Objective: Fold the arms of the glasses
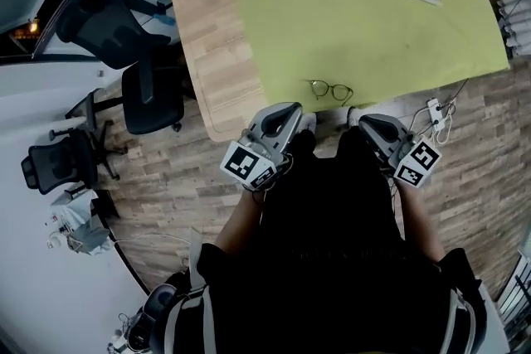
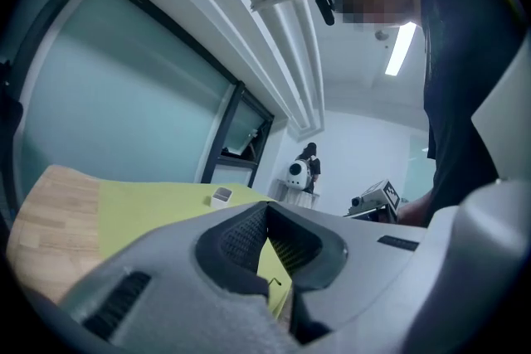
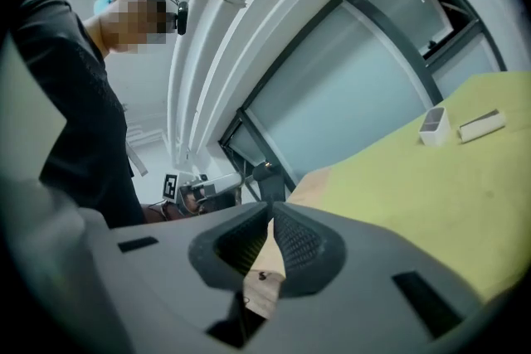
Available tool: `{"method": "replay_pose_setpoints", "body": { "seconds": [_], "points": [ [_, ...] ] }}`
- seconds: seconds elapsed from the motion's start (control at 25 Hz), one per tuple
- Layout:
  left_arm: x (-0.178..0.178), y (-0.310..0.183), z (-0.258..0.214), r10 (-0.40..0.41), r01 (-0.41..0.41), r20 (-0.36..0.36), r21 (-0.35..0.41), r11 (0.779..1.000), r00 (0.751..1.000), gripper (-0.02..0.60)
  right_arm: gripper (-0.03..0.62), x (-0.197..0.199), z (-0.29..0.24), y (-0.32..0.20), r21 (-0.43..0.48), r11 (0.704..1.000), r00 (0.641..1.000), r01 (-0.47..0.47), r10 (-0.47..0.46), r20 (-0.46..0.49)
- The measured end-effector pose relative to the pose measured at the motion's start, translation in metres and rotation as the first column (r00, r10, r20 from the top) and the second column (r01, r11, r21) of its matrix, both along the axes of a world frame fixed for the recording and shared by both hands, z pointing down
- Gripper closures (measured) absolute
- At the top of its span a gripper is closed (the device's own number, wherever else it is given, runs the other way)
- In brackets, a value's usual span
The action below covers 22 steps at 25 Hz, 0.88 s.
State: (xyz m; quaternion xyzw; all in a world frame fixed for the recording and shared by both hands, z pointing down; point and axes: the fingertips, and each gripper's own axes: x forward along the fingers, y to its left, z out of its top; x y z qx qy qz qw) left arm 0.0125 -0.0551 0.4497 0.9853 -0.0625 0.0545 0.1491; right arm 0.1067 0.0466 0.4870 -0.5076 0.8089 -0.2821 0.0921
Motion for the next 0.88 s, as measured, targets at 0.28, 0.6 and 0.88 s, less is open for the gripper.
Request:
{"method": "replay_pose_setpoints", "body": {
  "seconds": [0.28,0.6,0.88],
  "points": [
    [0.011,0.013,0.012,-0.145,0.145,0.05,-0.009,0.989,0.988,0.565,0.557,0.014,0.025,-0.006,-0.043,0.972,0.958,0.23,-0.234,-0.166],
    [0.004,0.009,0.016,-0.288,0.288,0.075,0.016,0.958,0.955,0.565,0.557,0.002,0.066,-0.015,-0.147,0.86,0.775,0.489,-0.506,-0.38],
    [-0.007,0.02,0.026,-0.319,0.319,0.105,0.019,0.947,0.942,0.566,0.557,0.001,0.098,-0.019,-0.249,0.788,0.625,0.562,-0.603,-0.496]
  ]
}}
